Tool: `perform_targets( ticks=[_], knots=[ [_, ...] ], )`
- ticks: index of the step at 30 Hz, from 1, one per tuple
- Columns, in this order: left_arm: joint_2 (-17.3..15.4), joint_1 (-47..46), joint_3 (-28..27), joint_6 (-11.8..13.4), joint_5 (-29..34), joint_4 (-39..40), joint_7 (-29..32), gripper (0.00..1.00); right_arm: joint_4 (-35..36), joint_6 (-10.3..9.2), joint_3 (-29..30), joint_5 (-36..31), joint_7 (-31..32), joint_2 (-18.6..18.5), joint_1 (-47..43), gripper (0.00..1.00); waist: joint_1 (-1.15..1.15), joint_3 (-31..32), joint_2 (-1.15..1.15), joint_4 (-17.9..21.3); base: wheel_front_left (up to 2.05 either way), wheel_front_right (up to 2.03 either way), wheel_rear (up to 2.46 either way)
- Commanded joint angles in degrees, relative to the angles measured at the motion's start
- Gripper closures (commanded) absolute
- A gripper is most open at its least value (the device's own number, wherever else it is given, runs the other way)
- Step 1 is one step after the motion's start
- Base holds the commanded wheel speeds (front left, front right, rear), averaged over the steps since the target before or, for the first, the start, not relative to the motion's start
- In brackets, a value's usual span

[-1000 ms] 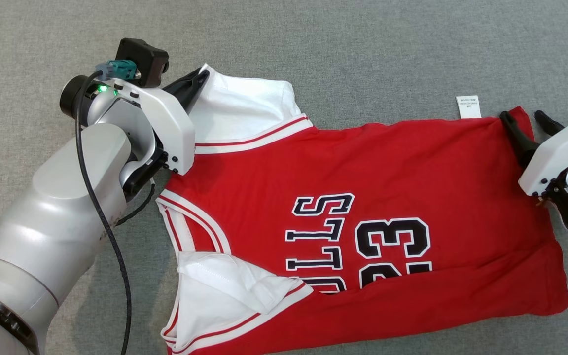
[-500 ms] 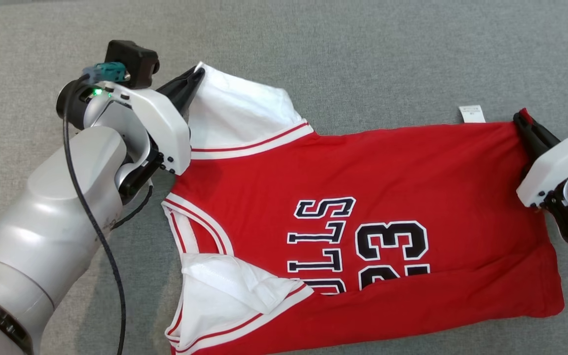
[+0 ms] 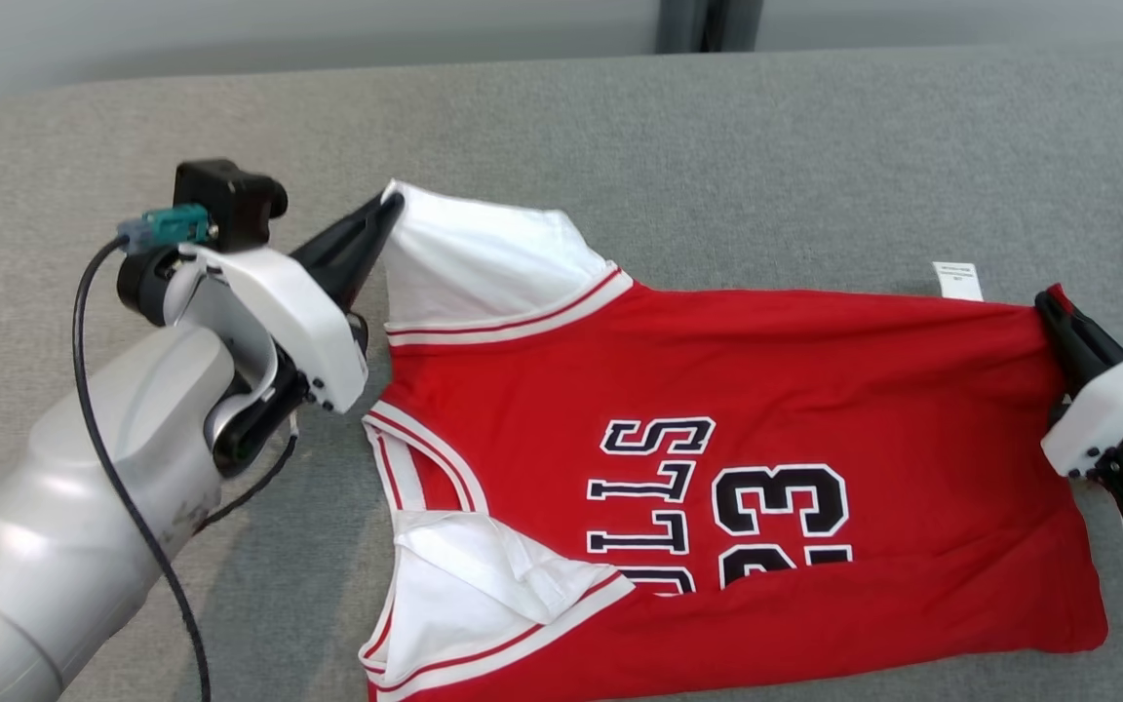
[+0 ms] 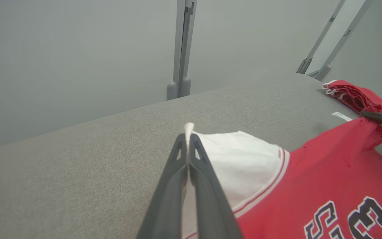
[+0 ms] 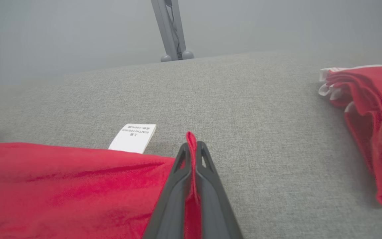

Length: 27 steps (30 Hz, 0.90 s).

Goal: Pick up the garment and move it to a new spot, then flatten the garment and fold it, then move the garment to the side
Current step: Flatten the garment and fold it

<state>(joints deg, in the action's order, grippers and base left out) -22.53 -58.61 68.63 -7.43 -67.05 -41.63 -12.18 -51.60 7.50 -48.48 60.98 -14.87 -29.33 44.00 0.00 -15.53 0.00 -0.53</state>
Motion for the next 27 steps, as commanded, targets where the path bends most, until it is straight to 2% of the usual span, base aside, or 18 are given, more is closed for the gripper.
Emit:
perform_targets(
  ticks=[1, 6, 15, 18, 21, 27],
  knots=[
    [-1.3, 1.3, 0.2, -0.1, -0.5, 1.3, -0.2, 1.00, 0.7, -0.02, 0.8, -0.3, -0.4, -0.9, -1.6, 1.00, 0.00, 1.4, 0.00, -0.8, 0.00, 0.00, 0.00],
    [-4.8, 4.6, 0.9, 0.2, -0.8, 6.6, 0.3, 1.00, 2.4, -0.02, 2.7, -2.3, -0.4, -1.8, -4.8, 1.00, 0.00, 3.8, 0.00, -1.5, 0.00, 0.00, 0.00],
    [-11.9, 11.2, 1.9, 2.9, -2.5, 19.3, 2.9, 1.00, 3.8, -0.02, 4.1, -3.5, -0.4, -3.0, -10.9, 1.00, 0.00, 7.9, 0.00, -2.5, 0.00, 0.00, 0.00],
    [-15.0, 13.8, 2.3, 4.3, -3.4, 25.3, 5.2, 1.00, 4.8, -0.02, 4.0, -3.5, -0.4, -3.4, -12.7, 1.00, 0.00, 9.2, 0.00, -3.0, 0.00, 0.00, 0.00],
    [-16.7, 14.9, 2.6, 4.9, -3.7, 28.2, 6.6, 1.00, 5.7, -0.02, 3.7, -3.2, -0.4, -3.8, -13.5, 1.00, 0.00, 9.6, 0.00, -3.1, 0.00, 0.00, 0.00],
    [-21.0, 18.4, 3.6, 4.8, -4.7, 35.8, 11.8, 1.00, 8.6, -0.02, 1.4, -2.1, -0.4, -5.1, -15.4, 1.00, 0.00, 10.9, 0.00, -3.3, 0.00, 0.00, 0.00]
  ],
)
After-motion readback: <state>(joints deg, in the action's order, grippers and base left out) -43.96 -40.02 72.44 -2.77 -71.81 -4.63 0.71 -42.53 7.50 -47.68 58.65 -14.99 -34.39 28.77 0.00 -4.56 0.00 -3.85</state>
